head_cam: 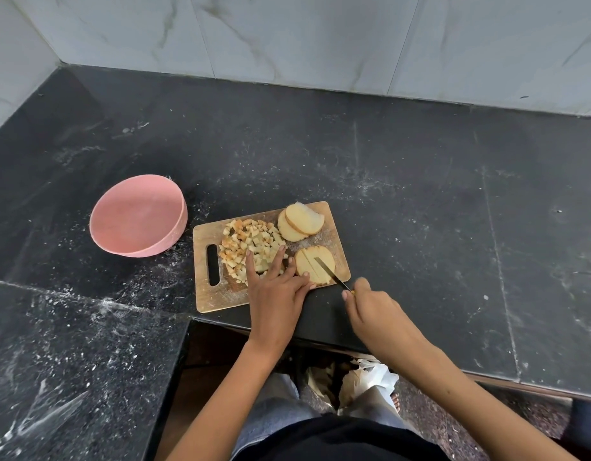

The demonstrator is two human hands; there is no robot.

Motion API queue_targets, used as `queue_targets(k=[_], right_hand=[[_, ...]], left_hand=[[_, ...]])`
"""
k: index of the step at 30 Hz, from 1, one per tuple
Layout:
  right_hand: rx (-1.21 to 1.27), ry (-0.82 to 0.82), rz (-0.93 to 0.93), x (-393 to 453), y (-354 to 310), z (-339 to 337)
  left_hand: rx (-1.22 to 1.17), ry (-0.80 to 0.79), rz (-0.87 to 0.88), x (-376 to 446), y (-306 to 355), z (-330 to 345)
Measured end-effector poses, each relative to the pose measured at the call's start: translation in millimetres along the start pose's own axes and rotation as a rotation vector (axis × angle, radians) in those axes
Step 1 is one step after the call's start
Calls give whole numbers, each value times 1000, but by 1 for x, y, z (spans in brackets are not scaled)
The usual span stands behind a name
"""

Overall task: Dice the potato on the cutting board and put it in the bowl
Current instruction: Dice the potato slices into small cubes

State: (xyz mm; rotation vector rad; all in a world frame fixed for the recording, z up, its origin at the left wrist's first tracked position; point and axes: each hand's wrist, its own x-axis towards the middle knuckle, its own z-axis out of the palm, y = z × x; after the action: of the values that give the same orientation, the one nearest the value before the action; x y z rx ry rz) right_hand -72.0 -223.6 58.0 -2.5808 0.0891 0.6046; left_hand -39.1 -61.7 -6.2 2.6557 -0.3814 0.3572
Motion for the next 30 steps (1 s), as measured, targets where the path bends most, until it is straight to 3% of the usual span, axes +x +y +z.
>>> queue_targets(k=[9, 21, 30], right_hand=[[-66, -3, -24, 26, -23, 7], [-187, -35, 80, 46, -45, 17], [-219, -127, 113, 28, -28, 21]], left_hand=[[-18, 24, 9, 1, -1, -1], [-46, 54, 23, 3, 0, -6], [-38, 35, -1, 1, 1, -5]])
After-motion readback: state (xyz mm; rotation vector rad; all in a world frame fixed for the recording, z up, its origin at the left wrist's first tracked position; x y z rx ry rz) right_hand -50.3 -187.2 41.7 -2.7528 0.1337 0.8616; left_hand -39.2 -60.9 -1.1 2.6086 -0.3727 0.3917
